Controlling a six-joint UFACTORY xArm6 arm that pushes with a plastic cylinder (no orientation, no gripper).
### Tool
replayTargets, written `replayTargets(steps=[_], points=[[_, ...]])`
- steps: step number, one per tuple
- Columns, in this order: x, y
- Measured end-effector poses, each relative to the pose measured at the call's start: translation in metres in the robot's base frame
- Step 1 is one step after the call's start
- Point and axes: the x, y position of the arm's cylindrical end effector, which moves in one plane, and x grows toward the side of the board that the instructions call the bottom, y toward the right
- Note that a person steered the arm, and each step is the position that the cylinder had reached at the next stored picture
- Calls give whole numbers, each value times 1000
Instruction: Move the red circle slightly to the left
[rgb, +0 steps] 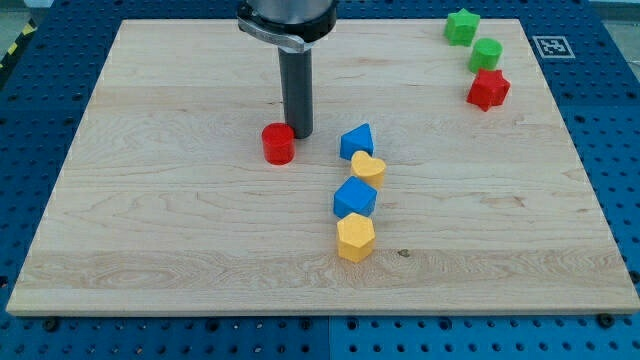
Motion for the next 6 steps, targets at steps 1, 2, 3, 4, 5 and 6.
replayTargets(steps=[1,2,3,4,5,6], points=[[2,10],[10,24],[24,30],[38,30],[40,30],[40,30]])
